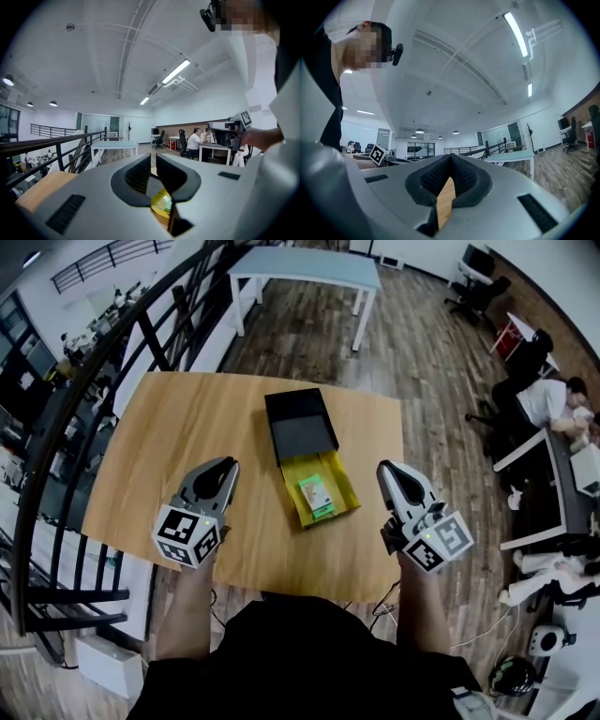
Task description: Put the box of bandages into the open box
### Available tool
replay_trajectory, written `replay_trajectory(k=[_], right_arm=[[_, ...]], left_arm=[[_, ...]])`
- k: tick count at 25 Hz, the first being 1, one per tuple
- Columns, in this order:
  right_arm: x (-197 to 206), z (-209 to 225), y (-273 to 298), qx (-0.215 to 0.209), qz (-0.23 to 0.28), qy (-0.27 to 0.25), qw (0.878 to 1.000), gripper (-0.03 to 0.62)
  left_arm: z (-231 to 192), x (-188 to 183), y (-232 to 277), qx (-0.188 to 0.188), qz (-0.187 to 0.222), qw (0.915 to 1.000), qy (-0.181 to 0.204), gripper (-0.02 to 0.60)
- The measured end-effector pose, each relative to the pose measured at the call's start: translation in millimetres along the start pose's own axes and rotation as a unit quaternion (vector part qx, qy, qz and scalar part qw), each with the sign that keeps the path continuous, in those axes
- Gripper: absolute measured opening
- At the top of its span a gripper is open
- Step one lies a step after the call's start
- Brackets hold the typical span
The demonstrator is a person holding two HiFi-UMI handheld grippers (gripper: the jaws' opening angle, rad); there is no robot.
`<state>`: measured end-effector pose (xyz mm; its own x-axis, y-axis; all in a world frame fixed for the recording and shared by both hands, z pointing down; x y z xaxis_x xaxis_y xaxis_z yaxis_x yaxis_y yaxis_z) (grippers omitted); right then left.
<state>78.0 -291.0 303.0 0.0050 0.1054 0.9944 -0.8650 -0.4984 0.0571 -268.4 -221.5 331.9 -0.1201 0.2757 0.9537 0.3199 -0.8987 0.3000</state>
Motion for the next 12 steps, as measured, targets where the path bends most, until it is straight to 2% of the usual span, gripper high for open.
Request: replay_trajectory(k=[6, 12], right_arm=[[-1.6, 0.6, 3.4, -0.012, 0.004, 0.007, 1.0, 0.035], [-9.5, 2.3, 11.7, -0.027, 0.007, 0.008, 1.0, 0.035]], left_arm=[[9.8, -3.2, -2.1, 0.022, 0.002, 0.9991, 0.036, 0.029], [10.8, -8.0, -0.7, 0.061, 0.033, 0.9976, 0.002, 0.017]])
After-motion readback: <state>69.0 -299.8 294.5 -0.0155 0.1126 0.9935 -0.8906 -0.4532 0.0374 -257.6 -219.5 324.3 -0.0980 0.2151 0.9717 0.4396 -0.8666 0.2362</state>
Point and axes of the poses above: the fingertips, and each gripper's own axes: y forward along the fingers, z to its right, x out of its underside, the point moved 8 cm from there along -y, backward along the fingers, and after that the axes turned 11 degrees about -z, right-handed, at the moved point
